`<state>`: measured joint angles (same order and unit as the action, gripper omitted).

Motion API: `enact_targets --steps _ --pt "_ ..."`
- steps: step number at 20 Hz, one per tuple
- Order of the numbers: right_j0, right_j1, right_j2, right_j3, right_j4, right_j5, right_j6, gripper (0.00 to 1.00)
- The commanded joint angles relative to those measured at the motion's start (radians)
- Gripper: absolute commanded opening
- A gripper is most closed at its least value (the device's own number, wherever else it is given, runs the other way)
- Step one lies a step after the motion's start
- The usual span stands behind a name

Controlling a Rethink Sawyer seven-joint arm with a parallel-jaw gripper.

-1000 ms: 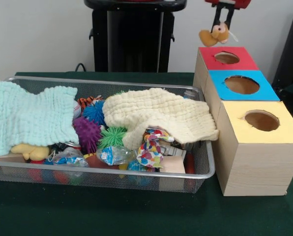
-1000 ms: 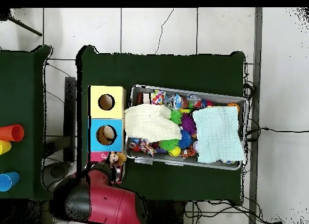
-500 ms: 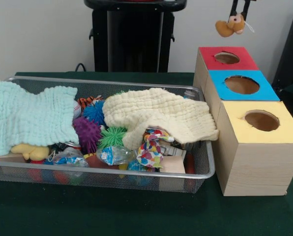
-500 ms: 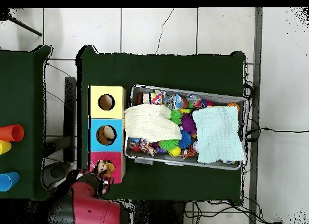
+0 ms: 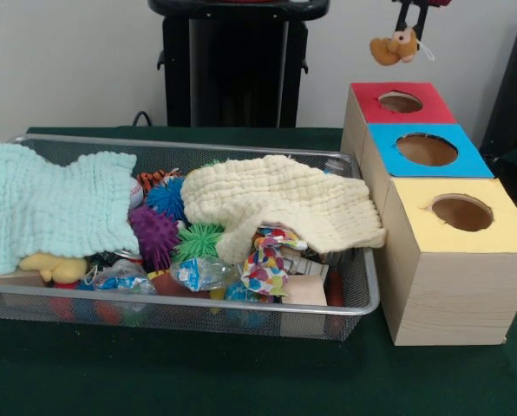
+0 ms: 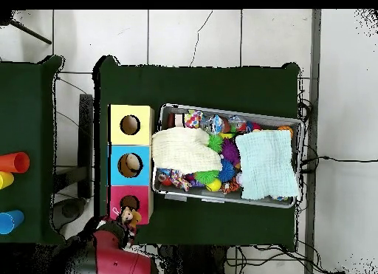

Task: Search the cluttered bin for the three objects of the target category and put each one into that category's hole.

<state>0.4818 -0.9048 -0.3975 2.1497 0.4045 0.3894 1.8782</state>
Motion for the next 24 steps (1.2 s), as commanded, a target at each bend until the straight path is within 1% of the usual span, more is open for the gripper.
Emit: enact_targets --steps 1,5,9,20,24 --pt "-0.015 0.074 0.086 0.078 0.050 -0.083 0.279 0.00" --pt "0.016 0.084 0.081 0.082 0.065 -0.087 0.307 0.00" --pt "0.059 0.097 0.057 0.071 0.080 -0.076 0.333 0.00" --pt "0.088 0.119 0.048 0.072 0.109 -0.084 0.343 0.00" --pt "0.068 0.131 0.062 0.075 0.110 -0.103 0.335 0.00"
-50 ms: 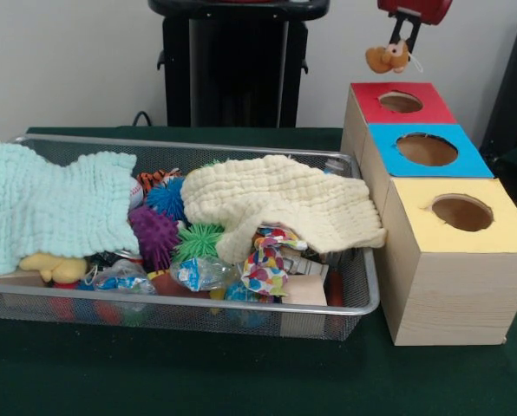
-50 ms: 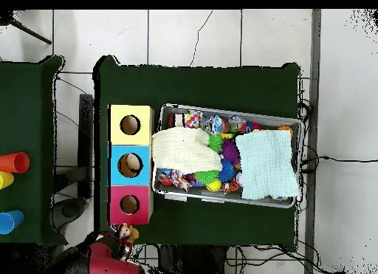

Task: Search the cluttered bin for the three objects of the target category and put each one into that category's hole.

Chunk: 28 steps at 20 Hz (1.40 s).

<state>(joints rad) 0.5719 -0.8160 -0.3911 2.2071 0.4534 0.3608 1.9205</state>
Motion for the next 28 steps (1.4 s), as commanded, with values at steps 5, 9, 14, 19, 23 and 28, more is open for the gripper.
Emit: enact_targets --steps 5,9,14,19,23,28 --pt "-0.050 0.062 0.100 0.038 0.075 -0.123 0.288 0.00" --pt "-0.025 0.066 0.107 0.035 0.091 -0.118 0.306 0.00" --pt "0.004 0.071 0.104 0.025 0.115 -0.102 0.326 0.00" --pt "0.010 0.077 0.111 0.026 0.137 -0.108 0.324 0.00" --pt "0.015 0.081 0.114 0.025 0.151 -0.108 0.323 0.00" --pt "0.016 0.092 0.125 0.026 0.169 -0.124 0.321 0.00"
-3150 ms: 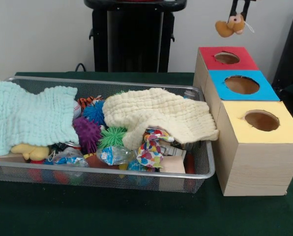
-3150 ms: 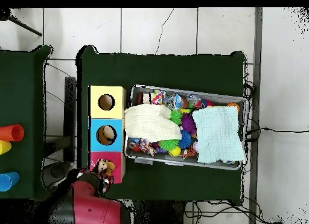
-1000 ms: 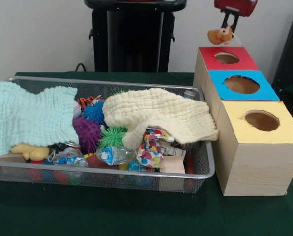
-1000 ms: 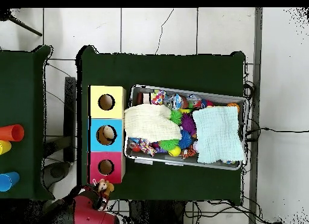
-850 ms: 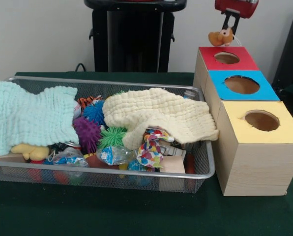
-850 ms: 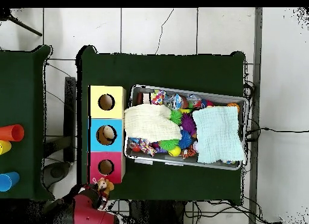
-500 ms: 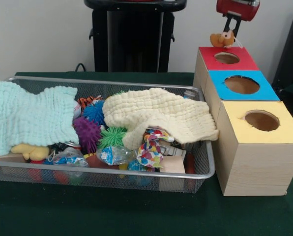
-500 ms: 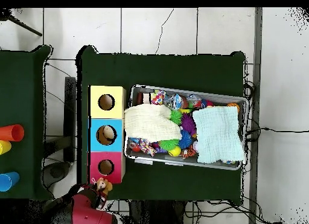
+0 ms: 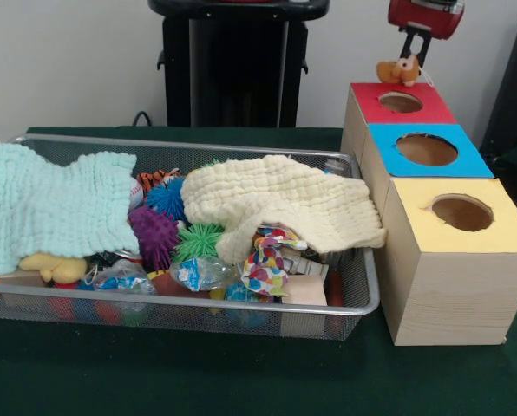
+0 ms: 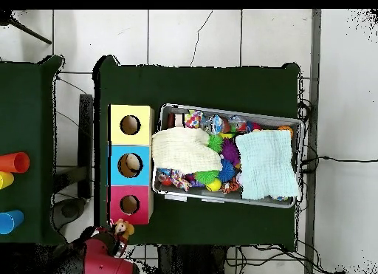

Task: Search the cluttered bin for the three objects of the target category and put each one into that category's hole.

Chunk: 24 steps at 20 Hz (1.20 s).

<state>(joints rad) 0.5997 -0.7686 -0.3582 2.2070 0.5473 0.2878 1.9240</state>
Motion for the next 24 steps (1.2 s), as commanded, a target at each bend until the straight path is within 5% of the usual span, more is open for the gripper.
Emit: enact_targets --steps 1,17,24 --pt "-0.011 0.048 0.092 0.025 0.078 -0.051 0.317 0.00" --pt "-0.062 0.069 0.147 0.027 0.096 -0.163 0.279 0.00" --pt "-0.029 0.102 0.088 -0.035 0.084 -0.123 0.269 0.00"
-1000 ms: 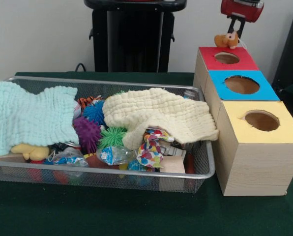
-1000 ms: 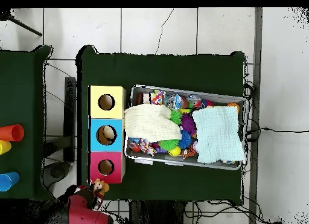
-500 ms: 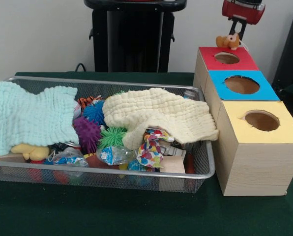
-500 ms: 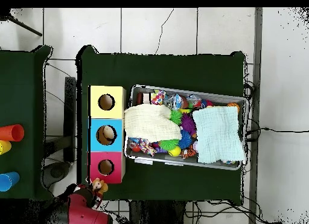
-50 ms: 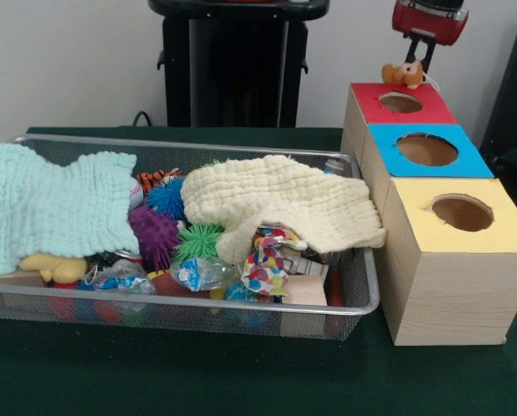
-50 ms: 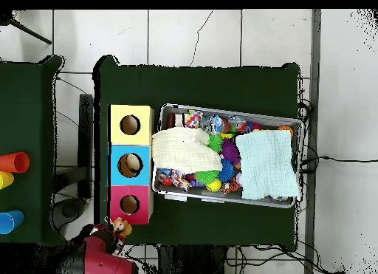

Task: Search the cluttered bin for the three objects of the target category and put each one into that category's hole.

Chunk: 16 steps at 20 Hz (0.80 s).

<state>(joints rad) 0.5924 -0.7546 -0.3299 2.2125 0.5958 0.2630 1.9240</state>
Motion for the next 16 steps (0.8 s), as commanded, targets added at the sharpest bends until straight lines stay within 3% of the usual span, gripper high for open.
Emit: enact_targets --steps 1,10,16 --pt "-0.024 0.092 0.063 -0.044 0.036 -0.101 0.268 0.00" --pt "-0.038 0.125 0.083 -0.057 0.036 -0.144 0.267 0.00" --pt "-0.004 0.132 0.019 -0.105 0.029 -0.057 0.259 0.00"
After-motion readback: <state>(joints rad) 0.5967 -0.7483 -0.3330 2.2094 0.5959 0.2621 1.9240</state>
